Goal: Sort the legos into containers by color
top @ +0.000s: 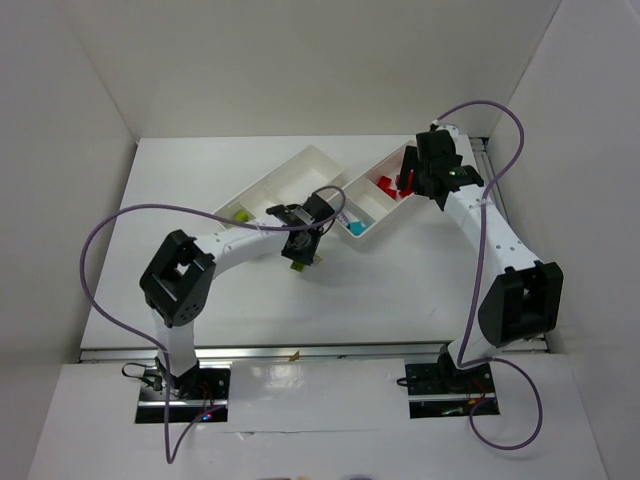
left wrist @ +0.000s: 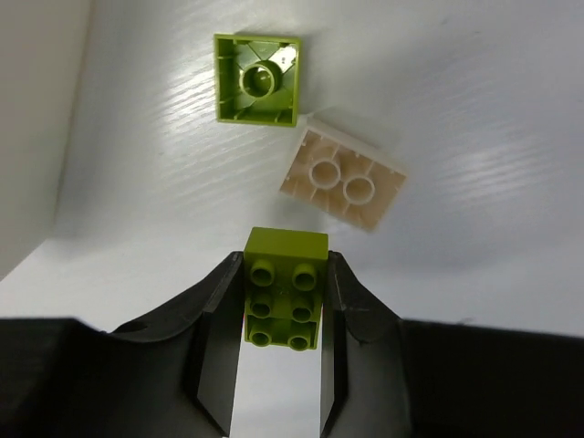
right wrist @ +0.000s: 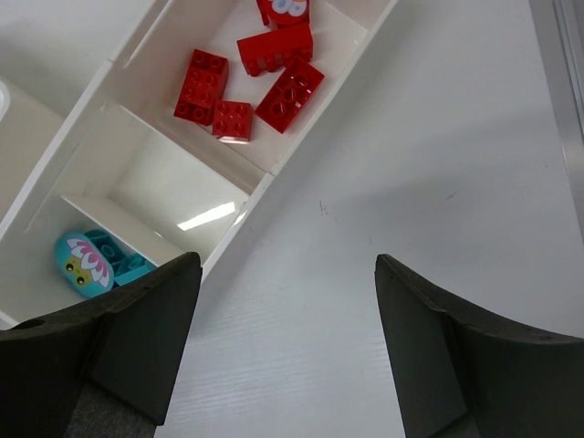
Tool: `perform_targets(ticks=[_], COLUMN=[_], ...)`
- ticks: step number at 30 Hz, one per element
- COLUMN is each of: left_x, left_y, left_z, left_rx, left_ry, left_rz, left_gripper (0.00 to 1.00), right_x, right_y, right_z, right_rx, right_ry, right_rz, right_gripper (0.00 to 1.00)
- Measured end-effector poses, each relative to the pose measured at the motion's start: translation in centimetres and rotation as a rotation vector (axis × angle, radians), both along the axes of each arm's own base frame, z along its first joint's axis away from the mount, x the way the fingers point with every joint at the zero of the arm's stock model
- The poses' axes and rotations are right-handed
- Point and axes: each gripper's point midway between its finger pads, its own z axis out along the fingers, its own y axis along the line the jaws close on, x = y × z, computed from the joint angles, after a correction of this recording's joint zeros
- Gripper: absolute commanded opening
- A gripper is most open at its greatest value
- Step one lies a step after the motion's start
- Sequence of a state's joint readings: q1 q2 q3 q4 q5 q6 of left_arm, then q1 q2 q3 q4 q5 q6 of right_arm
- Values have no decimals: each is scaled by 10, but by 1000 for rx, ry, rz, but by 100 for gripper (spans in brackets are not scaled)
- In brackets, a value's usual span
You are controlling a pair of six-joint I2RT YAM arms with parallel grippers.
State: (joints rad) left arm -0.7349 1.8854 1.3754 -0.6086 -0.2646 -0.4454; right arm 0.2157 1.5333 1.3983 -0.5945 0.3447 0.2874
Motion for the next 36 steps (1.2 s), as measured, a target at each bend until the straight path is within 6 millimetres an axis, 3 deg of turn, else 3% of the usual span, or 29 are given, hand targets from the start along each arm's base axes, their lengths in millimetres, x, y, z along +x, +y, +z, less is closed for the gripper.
perform_targets(ticks=[6, 10, 13, 17, 20, 21, 24, 26, 29, 31, 33, 36], left_x=[15, 44, 67, 82, 87, 88, 87, 86, 85, 84, 77, 58], left_y=[8, 45, 97, 155, 170, 170, 166, 164, 157, 146, 118, 58], left_z=[75, 113, 117, 109, 97, 92, 80, 76, 78, 83, 92, 109], left_rx=[-85, -131, -134, -125, -124, -119, -119, -122, -122, -116, -119, -162], left_ry=[-93, -152, -159, -140, -114, -101, -66, -52, -58, -79, -111, -157], left_rz=[45, 199, 377, 569, 633, 637, 638, 641, 621, 581, 491, 317], left_gripper=[26, 26, 26, 27, 53, 77, 95, 96, 85, 84, 83, 86], right_x=[0, 0, 0, 0, 0, 0, 0, -1, -1, -2, -2, -2], right_y=[0, 0, 0, 0, 0, 0, 0, 0, 0, -1, -1, -1], right_z=[0, 0, 0, 0, 0, 0, 0, 0, 2, 4, 5, 5], right_rx=[0, 0, 0, 0, 0, 0, -1, 0, 0, 1, 2, 2], right_ry=[0, 0, 1, 1, 1, 1, 1, 1, -3, -6, -9, -10], right_rz=[0, 0, 0, 0, 0, 0, 0, 0, 0, -1, 0, -1], right_gripper=[84, 84, 84, 84, 84, 84, 84, 84, 84, 84, 84, 84])
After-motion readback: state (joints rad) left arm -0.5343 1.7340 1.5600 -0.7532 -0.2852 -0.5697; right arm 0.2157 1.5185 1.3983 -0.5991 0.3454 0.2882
